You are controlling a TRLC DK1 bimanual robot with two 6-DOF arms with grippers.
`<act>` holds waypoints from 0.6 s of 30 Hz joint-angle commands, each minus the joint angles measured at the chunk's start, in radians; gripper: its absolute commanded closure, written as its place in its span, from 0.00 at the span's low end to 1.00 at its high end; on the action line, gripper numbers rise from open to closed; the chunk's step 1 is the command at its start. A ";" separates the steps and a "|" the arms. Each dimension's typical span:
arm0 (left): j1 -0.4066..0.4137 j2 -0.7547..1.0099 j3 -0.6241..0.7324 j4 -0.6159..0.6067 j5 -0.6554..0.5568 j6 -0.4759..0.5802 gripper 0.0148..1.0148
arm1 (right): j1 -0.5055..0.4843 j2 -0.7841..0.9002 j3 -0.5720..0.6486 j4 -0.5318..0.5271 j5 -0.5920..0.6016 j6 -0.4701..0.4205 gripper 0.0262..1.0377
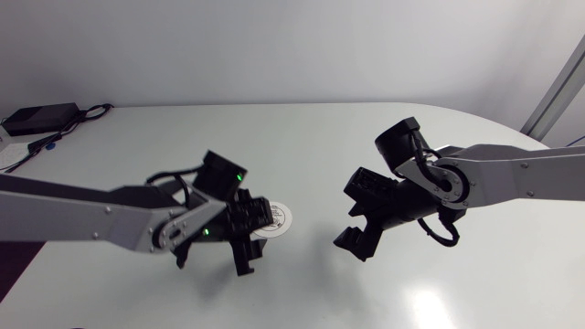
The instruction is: Turn the coaster over.
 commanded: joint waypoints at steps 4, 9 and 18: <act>0.170 -0.057 0.196 -0.150 0.202 -0.253 0.04 | 0.061 0.087 0.027 0.035 0.039 0.033 0.03; 0.284 -0.022 0.280 -0.269 0.303 -0.372 0.04 | 0.099 0.223 0.139 0.046 0.037 0.049 0.03; 0.417 -0.025 0.240 -0.289 0.389 -0.395 0.04 | 0.157 0.476 0.451 0.015 0.075 0.096 0.88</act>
